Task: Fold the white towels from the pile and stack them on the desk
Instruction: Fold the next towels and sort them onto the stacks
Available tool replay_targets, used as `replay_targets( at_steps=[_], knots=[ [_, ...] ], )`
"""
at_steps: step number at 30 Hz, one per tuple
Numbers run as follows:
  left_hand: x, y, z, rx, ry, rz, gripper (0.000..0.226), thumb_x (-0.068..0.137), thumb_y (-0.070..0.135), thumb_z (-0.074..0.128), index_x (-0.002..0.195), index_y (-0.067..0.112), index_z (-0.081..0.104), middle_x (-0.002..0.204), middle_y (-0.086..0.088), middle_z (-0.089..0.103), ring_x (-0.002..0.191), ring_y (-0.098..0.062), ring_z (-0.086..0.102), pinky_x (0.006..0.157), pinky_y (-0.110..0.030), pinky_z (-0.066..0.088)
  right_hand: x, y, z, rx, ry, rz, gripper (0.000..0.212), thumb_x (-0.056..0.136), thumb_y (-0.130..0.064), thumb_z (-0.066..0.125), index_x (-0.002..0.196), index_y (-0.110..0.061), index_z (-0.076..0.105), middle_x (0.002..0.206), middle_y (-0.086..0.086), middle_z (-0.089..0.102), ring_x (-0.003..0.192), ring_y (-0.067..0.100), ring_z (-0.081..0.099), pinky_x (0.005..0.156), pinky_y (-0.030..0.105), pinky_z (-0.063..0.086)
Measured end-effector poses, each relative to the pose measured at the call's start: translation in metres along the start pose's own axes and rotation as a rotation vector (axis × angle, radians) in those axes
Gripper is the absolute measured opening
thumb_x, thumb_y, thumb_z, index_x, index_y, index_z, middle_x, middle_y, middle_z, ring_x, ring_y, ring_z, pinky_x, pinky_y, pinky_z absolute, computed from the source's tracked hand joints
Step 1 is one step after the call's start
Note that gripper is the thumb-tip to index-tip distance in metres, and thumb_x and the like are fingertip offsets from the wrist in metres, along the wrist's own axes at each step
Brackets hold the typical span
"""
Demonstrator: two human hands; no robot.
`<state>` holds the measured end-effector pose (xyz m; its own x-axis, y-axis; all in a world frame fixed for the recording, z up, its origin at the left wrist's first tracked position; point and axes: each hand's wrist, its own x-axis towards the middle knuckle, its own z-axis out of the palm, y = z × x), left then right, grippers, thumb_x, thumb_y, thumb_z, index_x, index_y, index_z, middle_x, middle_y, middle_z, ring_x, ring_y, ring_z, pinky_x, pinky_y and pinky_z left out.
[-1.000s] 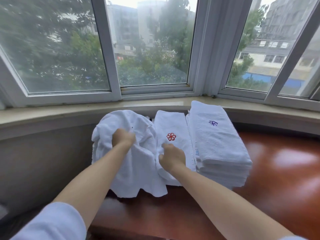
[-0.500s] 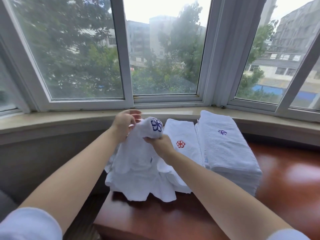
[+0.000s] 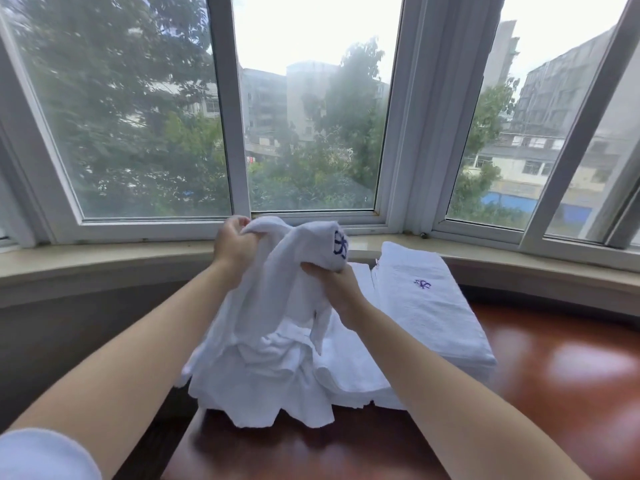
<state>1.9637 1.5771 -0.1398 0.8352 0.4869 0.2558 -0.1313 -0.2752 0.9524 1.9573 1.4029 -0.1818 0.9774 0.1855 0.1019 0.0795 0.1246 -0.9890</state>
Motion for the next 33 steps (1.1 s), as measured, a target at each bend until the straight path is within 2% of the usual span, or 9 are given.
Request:
replay_targets(
  at_steps=[4,8,12,16,18,21,23,26,33],
  knots=[
    [-0.012,0.043,0.02,-0.179,-0.277,0.025,0.021,0.082,0.001,0.055,0.077,0.02,0.063,0.076,-0.005,0.062,0.076,-0.02,0.057,0.066,-0.031,0.049,-0.006,0.014,-0.003,-0.109,-0.104,-0.057,0.06,0.068,-0.007,0.08,0.123,-0.011,0.056,0.114,0.01,0.066,0.104,0.023,0.063,0.083,0.033,0.055],
    [-0.023,0.053,0.023,-0.405,-0.466,-0.023,0.014,0.074,0.011,0.06,0.086,0.015,0.067,0.072,-0.003,0.068,0.067,-0.016,0.063,0.056,-0.022,0.053,-0.007,-0.001,-0.016,-0.005,-0.11,0.032,0.041,0.057,-0.019,0.081,0.096,-0.021,0.07,0.089,-0.001,0.074,0.079,0.013,0.069,0.059,0.023,0.053],
    [-0.026,0.039,0.019,-0.617,-0.691,-0.082,0.035,0.068,-0.003,0.044,0.1,0.004,0.058,0.075,-0.009,0.06,0.06,-0.02,0.057,0.047,-0.021,0.045,-0.001,-0.013,-0.034,0.165,-0.002,0.021,0.026,0.058,-0.014,0.076,0.084,-0.017,0.075,0.092,0.009,0.074,0.086,0.026,0.07,0.08,0.044,0.056],
    [-0.044,0.001,0.028,0.17,-0.685,-0.009,0.024,0.078,0.0,0.063,0.098,0.011,0.059,0.086,-0.005,0.067,0.071,-0.005,0.053,0.06,-0.022,0.05,-0.001,-0.022,-0.038,0.267,0.08,-0.01,0.032,0.055,-0.011,0.077,0.087,-0.013,0.076,0.091,0.012,0.074,0.081,0.026,0.069,0.075,0.039,0.055],
    [-0.058,-0.017,0.03,0.483,-0.75,-0.061,0.016,0.085,0.007,0.059,0.072,0.016,0.057,0.063,0.012,0.065,0.053,0.005,0.047,0.053,-0.013,0.047,-0.003,-0.025,-0.039,0.309,0.104,-0.024,0.042,0.056,-0.012,0.077,0.097,-0.007,0.074,0.096,0.014,0.073,0.083,0.026,0.069,0.075,0.039,0.056],
    [-0.065,-0.036,0.037,0.26,-0.7,-0.322,0.027,0.072,0.034,0.056,0.097,0.022,0.057,0.089,0.007,0.065,0.074,-0.009,0.059,0.067,-0.026,0.049,-0.005,-0.023,-0.046,0.251,0.18,0.015,0.046,0.053,-0.016,0.079,0.097,-0.009,0.073,0.096,0.015,0.073,0.085,0.028,0.069,0.078,0.042,0.055],
    [-0.062,-0.038,0.053,-0.017,-0.529,-0.396,0.022,0.083,0.03,0.06,0.099,0.015,0.053,0.086,-0.003,0.06,0.065,-0.012,0.057,0.055,-0.024,0.049,-0.004,-0.02,-0.053,0.226,0.257,0.05,0.041,0.05,-0.021,0.08,0.089,-0.014,0.074,0.089,0.011,0.074,0.081,0.028,0.068,0.075,0.042,0.055],
    [-0.061,-0.024,0.079,-0.157,-0.33,-0.319,0.022,0.092,0.029,0.056,0.08,0.015,0.045,0.068,0.0,0.05,0.052,-0.012,0.044,0.043,-0.018,0.036,-0.002,-0.02,-0.069,0.273,0.332,0.054,0.033,0.049,-0.025,0.078,0.08,-0.018,0.072,0.075,0.003,0.073,0.069,0.021,0.066,0.063,0.031,0.052],
    [-0.068,0.023,0.145,-0.283,-0.357,-0.221,0.02,0.067,0.033,0.064,0.078,0.019,0.055,0.066,0.003,0.056,0.056,-0.012,0.051,0.052,-0.021,0.042,0.005,-0.038,-0.135,0.286,0.413,-0.081,0.02,0.059,-0.03,0.075,0.078,-0.026,0.07,0.073,-0.004,0.07,0.067,0.013,0.065,0.06,0.028,0.05]
  ],
)
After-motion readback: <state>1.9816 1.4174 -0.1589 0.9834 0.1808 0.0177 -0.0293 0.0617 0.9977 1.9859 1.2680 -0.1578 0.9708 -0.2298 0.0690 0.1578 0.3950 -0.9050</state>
